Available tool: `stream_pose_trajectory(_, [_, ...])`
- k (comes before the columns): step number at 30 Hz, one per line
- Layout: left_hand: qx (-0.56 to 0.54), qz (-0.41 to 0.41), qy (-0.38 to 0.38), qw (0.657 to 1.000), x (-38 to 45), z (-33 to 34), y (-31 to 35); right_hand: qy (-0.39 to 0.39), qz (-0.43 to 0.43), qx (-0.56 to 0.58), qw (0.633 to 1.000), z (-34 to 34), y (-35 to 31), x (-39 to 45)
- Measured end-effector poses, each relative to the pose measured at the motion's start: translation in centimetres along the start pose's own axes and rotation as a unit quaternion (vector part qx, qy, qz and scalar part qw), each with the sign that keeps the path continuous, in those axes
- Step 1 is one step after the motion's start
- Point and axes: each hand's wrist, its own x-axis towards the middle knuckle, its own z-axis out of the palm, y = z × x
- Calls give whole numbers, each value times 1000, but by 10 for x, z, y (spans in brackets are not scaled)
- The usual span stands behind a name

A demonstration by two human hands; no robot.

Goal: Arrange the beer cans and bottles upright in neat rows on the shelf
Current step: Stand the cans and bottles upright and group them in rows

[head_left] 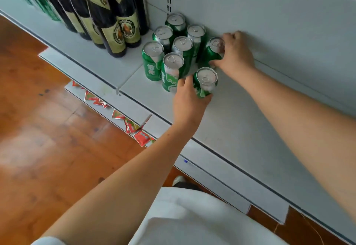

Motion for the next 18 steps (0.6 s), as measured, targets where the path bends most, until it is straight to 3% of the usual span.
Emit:
stream_pose_trajectory(3, [8,-4,-2,1000,5,-1,-2,13,22,7,1000,7,-18,3])
stream_pose_trajectory(6, [61,15,-41,997,6,-9,-1,129,29,37,991,4,-27,-30])
stream_pose_trajectory(8, [89,51,-28,994,3,-25,-3,186,-17,70,980,6,-31,-65])
stream_pose_trajectory(10, [107,104,62,987,2,-47,-9,144,-70,83,984,16,-32,-92])
stream_pose_trajectory(12, [141,172,154,963,11,-67,-14,67,-66,99,991,31,-29,-93])
stream_pose_trajectory(13, [175,195,160,952,21,-72,-17,46,-50,115,991,37,-26,-87])
stream_pose_trajectory(16, [281,183,36,942,58,-80,-29,64,-33,159,985,45,-29,-69])
stream_pose_trajectory(18, [295,188,-26,937,72,-81,-41,93,-18,154,984,48,-36,-59])
